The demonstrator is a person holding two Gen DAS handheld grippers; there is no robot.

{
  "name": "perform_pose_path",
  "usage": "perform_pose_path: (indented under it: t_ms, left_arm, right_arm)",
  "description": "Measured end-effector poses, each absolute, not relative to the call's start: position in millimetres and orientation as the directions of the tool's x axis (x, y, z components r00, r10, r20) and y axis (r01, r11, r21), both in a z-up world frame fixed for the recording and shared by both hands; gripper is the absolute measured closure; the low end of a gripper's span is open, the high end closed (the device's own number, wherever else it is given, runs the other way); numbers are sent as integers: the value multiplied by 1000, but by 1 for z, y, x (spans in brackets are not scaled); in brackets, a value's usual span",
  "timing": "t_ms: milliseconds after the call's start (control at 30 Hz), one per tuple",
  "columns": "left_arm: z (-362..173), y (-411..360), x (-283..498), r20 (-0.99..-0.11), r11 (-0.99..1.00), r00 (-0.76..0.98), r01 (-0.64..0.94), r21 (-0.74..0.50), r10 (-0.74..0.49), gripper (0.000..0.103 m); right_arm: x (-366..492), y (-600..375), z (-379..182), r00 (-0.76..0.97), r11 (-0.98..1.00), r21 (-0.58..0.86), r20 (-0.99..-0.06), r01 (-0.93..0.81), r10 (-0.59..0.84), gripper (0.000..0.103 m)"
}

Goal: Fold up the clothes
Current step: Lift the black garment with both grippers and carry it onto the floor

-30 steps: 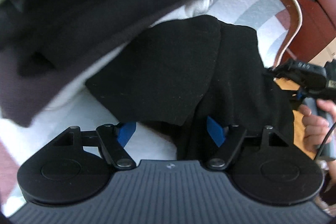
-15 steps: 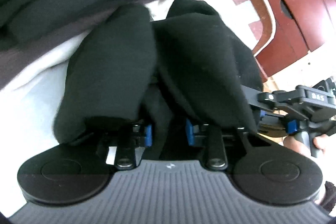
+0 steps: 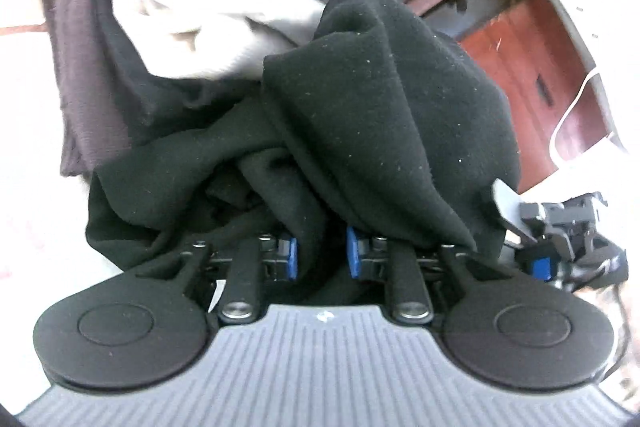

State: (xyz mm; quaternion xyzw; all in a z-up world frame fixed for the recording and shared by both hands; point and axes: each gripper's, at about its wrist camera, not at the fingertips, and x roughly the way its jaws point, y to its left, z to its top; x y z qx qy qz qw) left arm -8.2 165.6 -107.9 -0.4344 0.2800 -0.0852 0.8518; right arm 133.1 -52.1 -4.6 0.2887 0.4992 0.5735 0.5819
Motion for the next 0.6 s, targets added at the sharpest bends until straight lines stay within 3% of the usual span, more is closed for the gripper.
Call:
perform_pose_path:
  t_ms: [133, 300, 500, 600]
  left_arm:
    - [-102, 189, -42, -367, 531, 851, -126, -838, -377, 83]
    - [-87, 218, -116, -344, 531, 908, -175, -829, -238, 85]
    - [-58, 250, -190, -318, 540, 947, -248, -805, -40, 86]
    - [-33, 263, -227, -319, 566, 941, -327, -757, 117, 86]
  right_arm:
    - [112, -20, 15, -260, 83, 910, -202, -406, 944, 79]
    - [76, 31, 31, -376, -4, 899, -179, -438, 909, 83]
    - [46, 113, 56, -554, -111, 903, -153, -414, 818, 83]
    - [20, 162, 87, -631, -179, 866, -183, -466, 754, 83]
